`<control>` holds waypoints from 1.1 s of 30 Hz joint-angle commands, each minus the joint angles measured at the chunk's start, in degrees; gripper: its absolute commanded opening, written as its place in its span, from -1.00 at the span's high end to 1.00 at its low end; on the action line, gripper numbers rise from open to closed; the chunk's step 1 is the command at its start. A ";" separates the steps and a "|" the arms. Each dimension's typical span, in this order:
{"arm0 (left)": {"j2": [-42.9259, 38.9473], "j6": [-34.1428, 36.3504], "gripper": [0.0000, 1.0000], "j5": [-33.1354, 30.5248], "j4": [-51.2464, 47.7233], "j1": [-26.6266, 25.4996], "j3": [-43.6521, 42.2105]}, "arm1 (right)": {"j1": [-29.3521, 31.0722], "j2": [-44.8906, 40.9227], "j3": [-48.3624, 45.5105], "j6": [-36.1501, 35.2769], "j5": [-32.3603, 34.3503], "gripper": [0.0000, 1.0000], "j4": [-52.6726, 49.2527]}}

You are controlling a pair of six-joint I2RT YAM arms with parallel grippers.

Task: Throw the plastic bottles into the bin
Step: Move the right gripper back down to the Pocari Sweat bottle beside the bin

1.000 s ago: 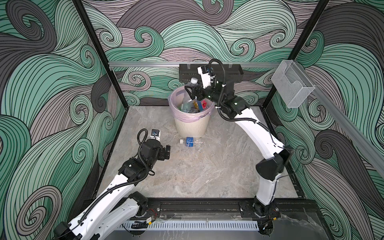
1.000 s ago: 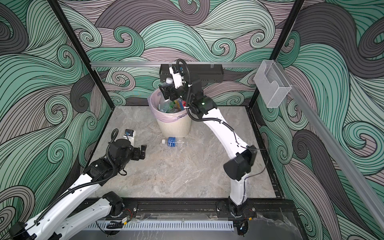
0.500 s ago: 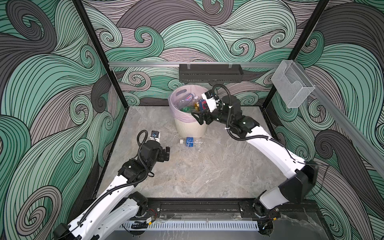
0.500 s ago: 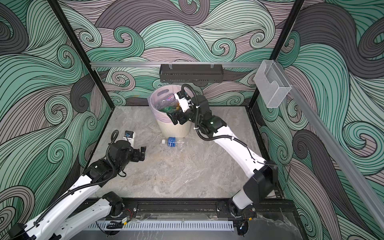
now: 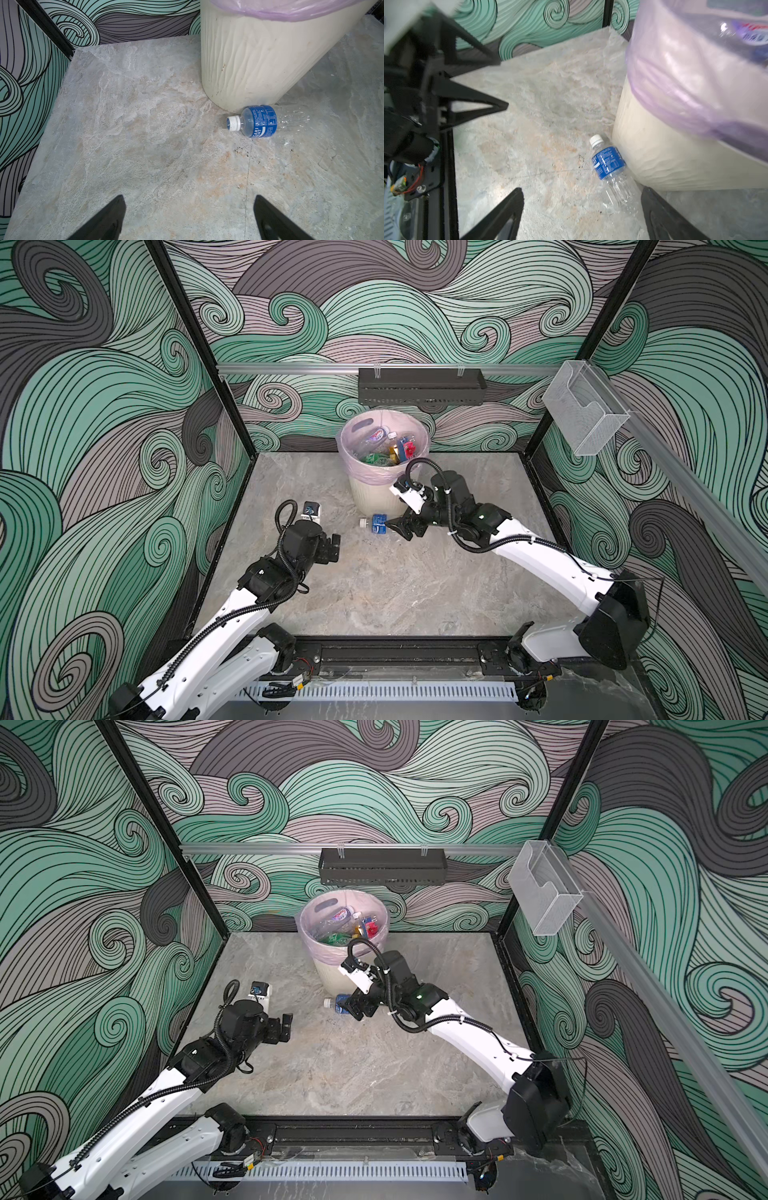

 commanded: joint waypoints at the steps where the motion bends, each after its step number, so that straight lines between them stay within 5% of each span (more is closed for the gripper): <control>1: -1.25 -0.21 -0.96 -0.59 -1.55 0.46 0.10 | 1.86 2.58 -0.54 -5.66 6.88 -0.67 -0.65; 21: -4.16 -0.87 -0.96 -1.02 -2.87 0.46 -0.48 | 4.49 22.28 0.39 -7.01 22.93 -0.63 7.18; 33: -2.11 -0.64 -0.96 -0.08 -1.41 0.41 -0.30 | 4.63 26.67 0.77 -7.32 24.07 -0.65 9.15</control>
